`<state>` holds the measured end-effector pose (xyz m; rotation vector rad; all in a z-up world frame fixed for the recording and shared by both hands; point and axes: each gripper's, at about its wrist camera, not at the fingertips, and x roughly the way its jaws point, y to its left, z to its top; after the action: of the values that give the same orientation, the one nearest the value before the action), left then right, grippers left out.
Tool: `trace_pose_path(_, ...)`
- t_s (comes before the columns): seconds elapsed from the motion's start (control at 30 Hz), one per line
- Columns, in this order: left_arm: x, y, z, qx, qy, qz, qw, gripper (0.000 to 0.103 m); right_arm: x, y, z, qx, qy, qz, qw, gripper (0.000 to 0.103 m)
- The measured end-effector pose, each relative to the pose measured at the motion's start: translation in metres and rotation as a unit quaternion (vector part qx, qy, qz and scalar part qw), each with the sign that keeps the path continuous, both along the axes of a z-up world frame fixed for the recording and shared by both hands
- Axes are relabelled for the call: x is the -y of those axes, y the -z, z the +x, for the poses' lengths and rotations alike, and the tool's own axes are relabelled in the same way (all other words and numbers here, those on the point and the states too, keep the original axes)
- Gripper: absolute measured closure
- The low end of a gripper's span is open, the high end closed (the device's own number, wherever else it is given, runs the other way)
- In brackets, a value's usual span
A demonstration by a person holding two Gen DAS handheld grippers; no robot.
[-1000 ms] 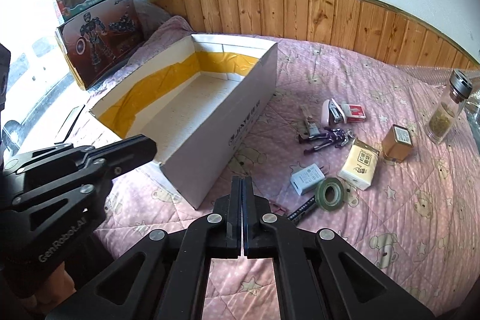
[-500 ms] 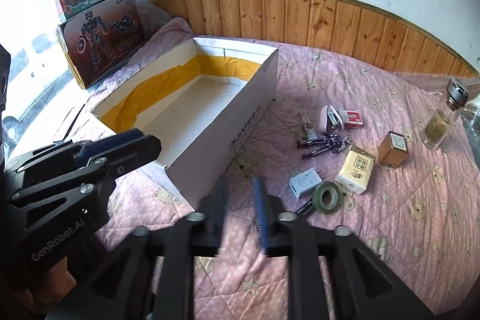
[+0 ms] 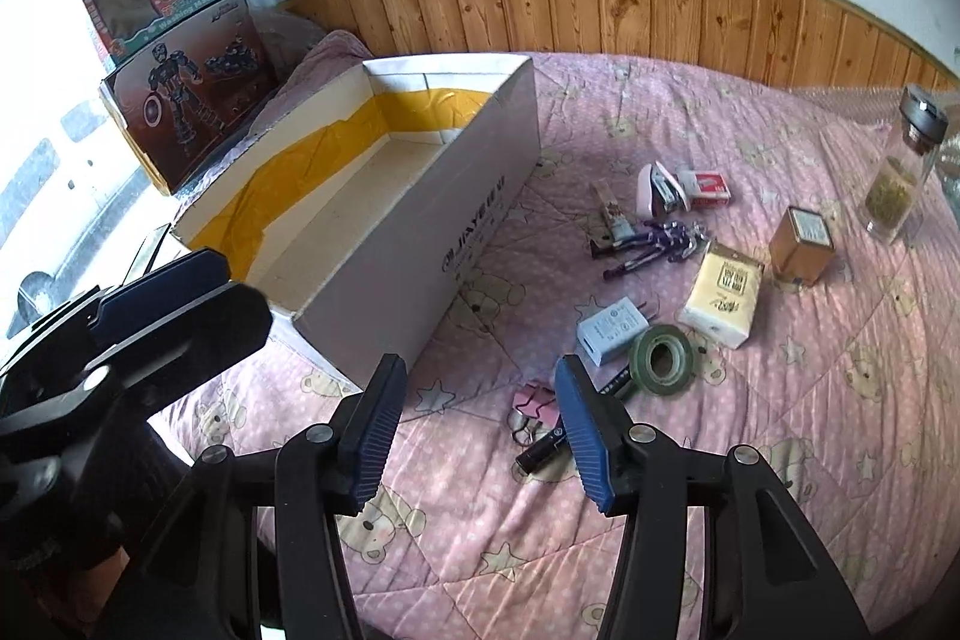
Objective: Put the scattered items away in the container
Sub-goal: 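Move the right tool to the green tape roll while the left tool reaches the black marker, then close the right tool on the green tape roll while the left tool grasps the black marker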
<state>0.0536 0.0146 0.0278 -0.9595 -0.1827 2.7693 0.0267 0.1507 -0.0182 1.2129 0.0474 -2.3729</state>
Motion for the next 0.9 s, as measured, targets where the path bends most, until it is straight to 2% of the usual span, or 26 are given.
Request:
trace_pose_path(0.3, -0.040, 0.023, -0.013, 0.036, 0.060, -0.027, 0.9972, 0.058, -0.046, 0.028, -0.021, 0.036, 0.034, -0.022, 0.999, 0.050)
trace_pose_path(0.47, -0.061, 0.053, -0.032, 0.102, 0.088, -0.023, 0.9907, 0.058, -0.087, 0.049, -0.040, 0.067, 0.077, -0.035, 0.994, 0.050)
trace_pose_path(0.57, -0.069, 0.073, -0.044, 0.140, 0.094, -0.025, 0.9854, 0.058, -0.104, 0.062, -0.049, 0.085, 0.095, -0.047, 0.991, 0.055)
trace_pose_path(0.6, -0.070, 0.079, -0.048, 0.150, 0.093, -0.028, 0.9840, 0.058, -0.107, 0.065, -0.052, 0.091, 0.097, -0.051, 0.990, 0.058)
trace_pose_path(0.73, -0.074, 0.102, -0.061, 0.185, 0.091, -0.030, 0.9781, 0.058, -0.105, 0.073, -0.062, 0.102, 0.089, -0.067, 0.988, 0.058)
trace_pose_path(0.9, -0.072, 0.130, -0.076, 0.234, 0.080, -0.012, 0.9688, 0.058, -0.087, 0.083, -0.081, 0.094, 0.072, -0.048, 0.992, 0.058)
